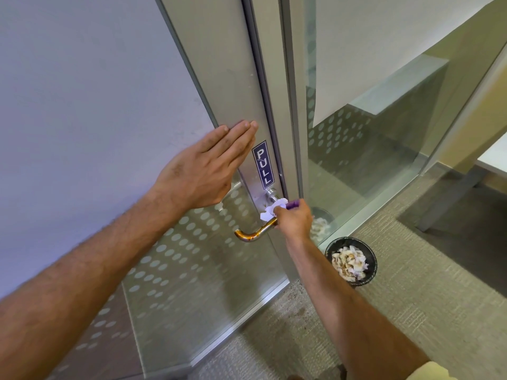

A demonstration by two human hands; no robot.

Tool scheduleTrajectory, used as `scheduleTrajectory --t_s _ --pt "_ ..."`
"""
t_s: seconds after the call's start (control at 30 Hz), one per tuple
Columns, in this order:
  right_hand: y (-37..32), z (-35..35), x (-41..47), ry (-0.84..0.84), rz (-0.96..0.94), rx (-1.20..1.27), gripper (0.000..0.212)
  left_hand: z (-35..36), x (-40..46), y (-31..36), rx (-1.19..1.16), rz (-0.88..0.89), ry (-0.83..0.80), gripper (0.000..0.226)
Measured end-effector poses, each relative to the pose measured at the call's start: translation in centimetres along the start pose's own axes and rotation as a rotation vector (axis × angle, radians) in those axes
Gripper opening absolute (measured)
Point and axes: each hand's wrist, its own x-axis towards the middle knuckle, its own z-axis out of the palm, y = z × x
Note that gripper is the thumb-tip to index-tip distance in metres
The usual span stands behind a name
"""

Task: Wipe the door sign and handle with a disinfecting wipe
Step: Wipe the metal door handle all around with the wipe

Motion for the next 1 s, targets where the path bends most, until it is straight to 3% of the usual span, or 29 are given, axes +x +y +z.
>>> scheduleTrajectory --t_s 0.13,0.27,0.47,0.67,1.0 --pt "1.2 0.9 -1.6 0.055 0.155 0.369 0.026 0.0 0.0 0.0 0.009 -0.003 0.021 0.078" --pt "3.4 2.1 -3.9 0.014 0.239 0.537 0.024 0.0 0.0 0.0 0.020 -0.001 0.011 0.078" --pt "4.5 2.8 -5.2 0.003 0.236 0.496 0.022 0.2 0.1 0.0 0.006 0.001 0.010 0.077" --pt "2.4 0.3 -4.4 -0.163 0.286 0.296 0.019 0.2 -0.1 0.0 -0.013 0.004 0.011 0.075" --pt "4.3 2.0 -7.0 -0.151 0.436 0.391 0.020 -0.1 -0.1 -0.1 -0.004 0.007 -0.006 0.076"
